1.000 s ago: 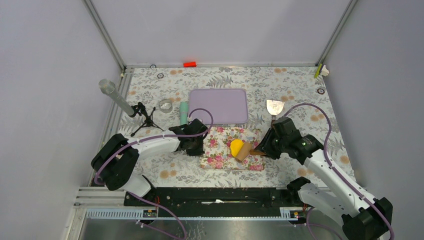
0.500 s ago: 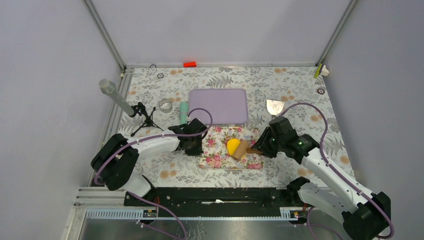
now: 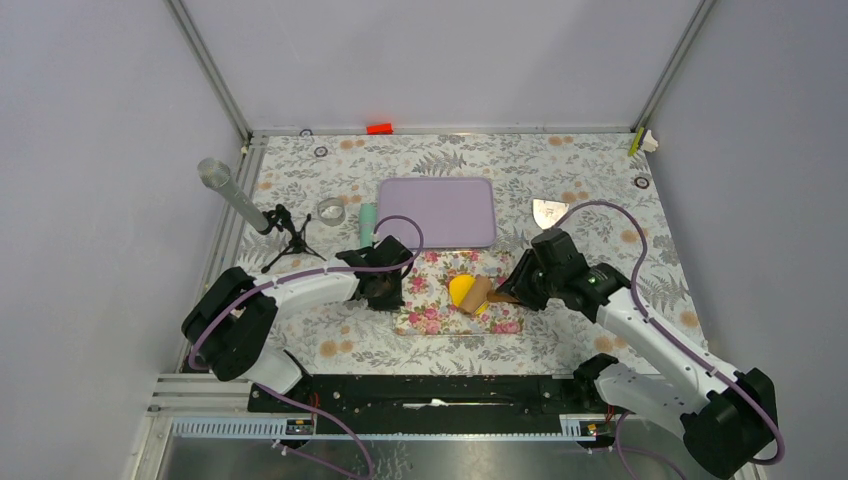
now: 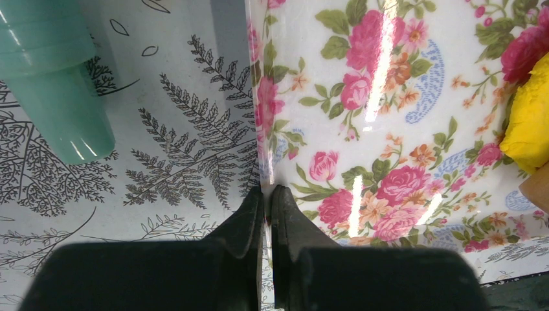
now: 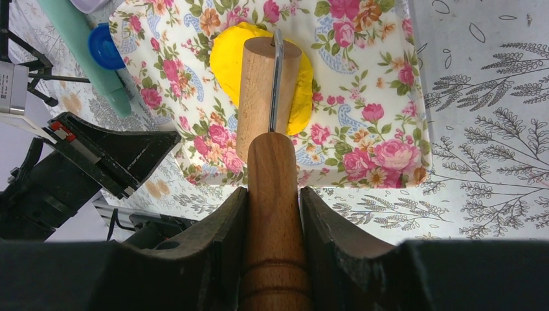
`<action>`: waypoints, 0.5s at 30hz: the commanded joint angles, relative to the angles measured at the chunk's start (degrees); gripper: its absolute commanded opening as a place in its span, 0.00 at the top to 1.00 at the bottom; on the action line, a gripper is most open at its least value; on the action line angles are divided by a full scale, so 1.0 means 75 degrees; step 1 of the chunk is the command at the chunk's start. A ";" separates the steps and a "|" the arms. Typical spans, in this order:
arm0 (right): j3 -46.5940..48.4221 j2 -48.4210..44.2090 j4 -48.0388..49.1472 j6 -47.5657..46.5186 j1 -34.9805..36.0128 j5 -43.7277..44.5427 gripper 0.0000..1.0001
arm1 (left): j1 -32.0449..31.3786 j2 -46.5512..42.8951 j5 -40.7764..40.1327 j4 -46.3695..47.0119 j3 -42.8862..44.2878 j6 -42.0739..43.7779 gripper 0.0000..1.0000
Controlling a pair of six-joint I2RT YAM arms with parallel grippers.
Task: Roll out the dumpling wrappers from the dough
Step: Flatten out the dough on the work surface.
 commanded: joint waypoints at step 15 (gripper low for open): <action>0.0743 -0.0819 -0.2960 0.0139 0.0147 0.1274 1.00 | -0.0207 -0.0082 0.0476 -0.1096 -0.0211 0.0633 1.00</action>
